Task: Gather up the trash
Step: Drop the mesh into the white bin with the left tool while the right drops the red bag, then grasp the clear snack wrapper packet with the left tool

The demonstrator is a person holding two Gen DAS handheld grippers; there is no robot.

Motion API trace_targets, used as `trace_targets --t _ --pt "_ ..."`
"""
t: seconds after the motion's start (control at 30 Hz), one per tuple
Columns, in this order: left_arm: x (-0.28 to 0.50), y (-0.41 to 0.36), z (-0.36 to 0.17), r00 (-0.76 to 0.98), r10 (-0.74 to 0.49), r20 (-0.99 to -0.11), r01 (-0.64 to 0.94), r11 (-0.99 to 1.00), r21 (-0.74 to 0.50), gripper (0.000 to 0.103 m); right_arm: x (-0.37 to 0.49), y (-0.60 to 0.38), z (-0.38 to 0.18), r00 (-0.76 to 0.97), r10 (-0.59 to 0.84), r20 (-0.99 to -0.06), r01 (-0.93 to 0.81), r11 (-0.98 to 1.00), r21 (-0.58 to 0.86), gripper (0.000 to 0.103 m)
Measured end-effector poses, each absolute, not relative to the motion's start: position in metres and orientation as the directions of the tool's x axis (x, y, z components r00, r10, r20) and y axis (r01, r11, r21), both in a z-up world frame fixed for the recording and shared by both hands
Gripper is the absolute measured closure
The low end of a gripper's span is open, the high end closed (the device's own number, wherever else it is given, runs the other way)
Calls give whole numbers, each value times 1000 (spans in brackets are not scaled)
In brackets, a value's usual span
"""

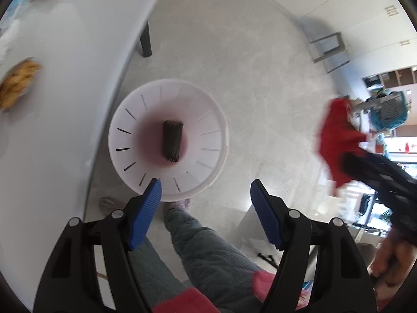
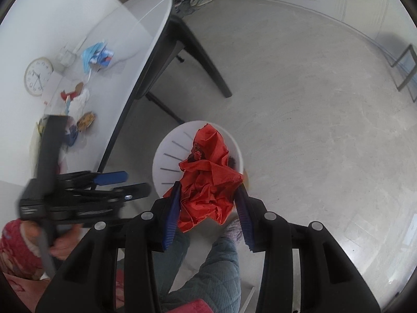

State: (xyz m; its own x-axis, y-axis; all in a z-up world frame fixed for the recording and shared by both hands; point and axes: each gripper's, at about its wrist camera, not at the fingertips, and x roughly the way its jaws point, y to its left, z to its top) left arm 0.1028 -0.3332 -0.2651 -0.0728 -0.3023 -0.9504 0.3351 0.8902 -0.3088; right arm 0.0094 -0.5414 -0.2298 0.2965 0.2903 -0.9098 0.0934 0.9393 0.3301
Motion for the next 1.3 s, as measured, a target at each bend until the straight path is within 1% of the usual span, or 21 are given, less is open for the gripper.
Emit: trace_targets --t 0.1,0.2,0.23,0.27,0.33,0.37,0.4,0.47,0.53,0.6,0.73,0.87,1.03,1.13,1.3 --pt "99 -305 -222 7 -327 -945 314 898 -309 23 16 -526 -244 274 315 -908 64 937 345 61" --pt "95 -268 -187 81 -331 -940 265 916 -300 22 27 -505 -263 242 339 -909 29 934 356 58" --pt "95 -249 -174 114 -321 -940 236 928 -288 22 31 -498 -270 224 342 -913 14 935 354 53" --pt "95 -239 -167 134 -310 -941 218 936 -277 22 35 -490 -275 211 334 -919 5 939 343 43" --pt "93 -210 -150 185 -278 -943 169 954 -248 22 40 -480 -277 210 298 -931 -1 953 305 35" --pt "93 -197 -142 207 -262 -943 149 961 -234 21 42 -477 -274 212 285 -935 -1 956 292 33" --pt "91 -179 -132 235 -241 -942 125 968 -216 20 44 -474 -266 225 279 -934 1 958 286 32" --pt "87 -155 -118 273 -210 -939 96 977 -191 18 46 -472 -250 259 283 -924 5 956 294 24" --pt "81 -124 -107 308 -174 -935 70 985 -160 16 50 -463 -225 301 268 -915 0 960 281 19" --pt "77 -100 -99 327 -145 -934 59 989 -133 15 53 -448 -197 345 250 -905 -24 966 257 17" --pt "73 -41 -87 349 -100 -932 48 995 -89 13 56 -398 -149 428 258 -866 -89 966 243 2" --pt "70 15 -92 362 -87 -928 61 996 -70 11 65 -328 -132 426 323 -845 -193 945 264 2" --pt "64 75 -117 332 -105 -937 92 993 -78 11 76 -239 -144 346 380 -858 -316 908 274 2" --pt "63 95 -137 302 -111 -947 120 990 -77 11 80 -198 -160 286 409 -866 -341 888 307 2" --pt "71 115 -168 258 -127 -958 142 985 -92 11 85 -153 -185 230 398 -888 -297 898 325 2"
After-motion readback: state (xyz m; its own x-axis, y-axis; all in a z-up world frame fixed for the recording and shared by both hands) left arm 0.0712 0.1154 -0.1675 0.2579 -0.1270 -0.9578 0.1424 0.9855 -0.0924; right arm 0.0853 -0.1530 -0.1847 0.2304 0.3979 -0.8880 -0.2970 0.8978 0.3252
